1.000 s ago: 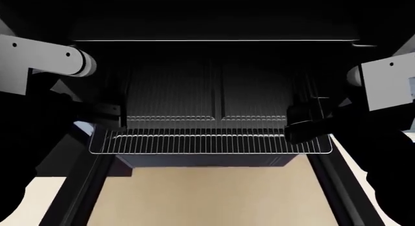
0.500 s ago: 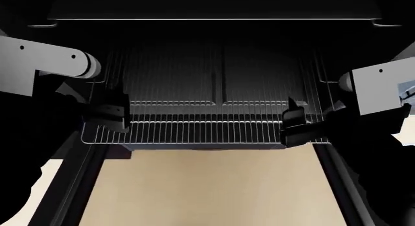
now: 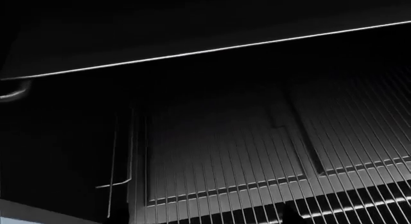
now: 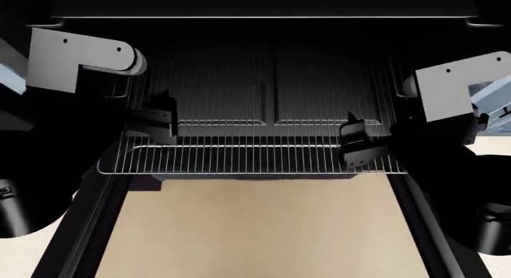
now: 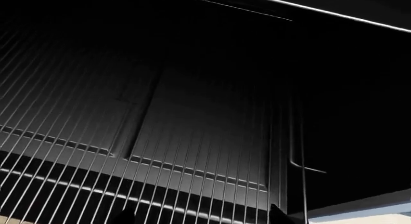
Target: Fully slide the bottom oven rack out.
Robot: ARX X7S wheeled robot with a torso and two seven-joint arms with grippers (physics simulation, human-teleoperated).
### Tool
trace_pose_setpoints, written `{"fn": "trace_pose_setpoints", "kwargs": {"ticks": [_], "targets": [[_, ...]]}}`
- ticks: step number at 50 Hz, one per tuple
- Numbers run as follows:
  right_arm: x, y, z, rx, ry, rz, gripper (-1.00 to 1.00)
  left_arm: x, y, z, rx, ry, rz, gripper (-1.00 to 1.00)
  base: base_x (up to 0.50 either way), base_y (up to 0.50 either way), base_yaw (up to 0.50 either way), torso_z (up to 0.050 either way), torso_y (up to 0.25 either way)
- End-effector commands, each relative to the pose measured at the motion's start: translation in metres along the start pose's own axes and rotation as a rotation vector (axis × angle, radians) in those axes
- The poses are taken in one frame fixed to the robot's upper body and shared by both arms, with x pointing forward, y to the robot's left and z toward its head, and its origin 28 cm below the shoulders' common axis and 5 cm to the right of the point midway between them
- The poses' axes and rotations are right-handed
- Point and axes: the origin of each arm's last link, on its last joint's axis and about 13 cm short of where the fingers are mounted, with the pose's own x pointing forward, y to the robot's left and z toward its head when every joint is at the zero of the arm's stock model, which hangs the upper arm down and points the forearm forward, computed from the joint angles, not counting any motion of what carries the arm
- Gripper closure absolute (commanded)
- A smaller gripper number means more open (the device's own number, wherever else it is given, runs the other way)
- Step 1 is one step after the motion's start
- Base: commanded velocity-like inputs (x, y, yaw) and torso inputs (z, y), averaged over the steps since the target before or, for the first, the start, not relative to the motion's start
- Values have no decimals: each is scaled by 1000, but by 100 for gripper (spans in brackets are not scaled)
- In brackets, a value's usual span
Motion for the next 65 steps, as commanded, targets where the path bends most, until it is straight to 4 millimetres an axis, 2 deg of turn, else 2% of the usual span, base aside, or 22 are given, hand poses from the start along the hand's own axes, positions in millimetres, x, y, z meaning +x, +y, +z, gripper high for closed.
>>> {"fn": "trace_pose_setpoints", "kwargs": {"ticks": [1, 12, 19, 31, 37, 53, 65], "targets": [[20, 0, 12, -19, 55, 1, -100, 30, -7, 5, -21, 69, -40, -100, 0, 0, 0, 0, 0], [47, 1, 23, -17, 133, 14, -100, 54, 1, 5, -87, 138, -38, -100, 0, 0, 0, 0, 0], [61, 4, 26, -14, 235, 1, -100, 71, -2, 3, -84, 169, -50, -100, 0, 0, 0, 0, 0], [77, 5, 38, 17, 223, 3, -100, 94, -7, 7, -85, 172, -63, -100, 0, 0, 0, 0, 0], [88, 5, 43, 17, 230, 11, -100, 105, -10, 1, -79, 185, -58, -100, 0, 0, 0, 0, 0], [109, 4, 40, 58, 242, -6, -100, 125, -13, -5, -92, 194, -25, -100, 0, 0, 0, 0, 0], [130, -2, 30, 71, 263, -31, -100, 143, -15, -9, -94, 216, -8, -100, 0, 0, 0, 0, 0]]}}
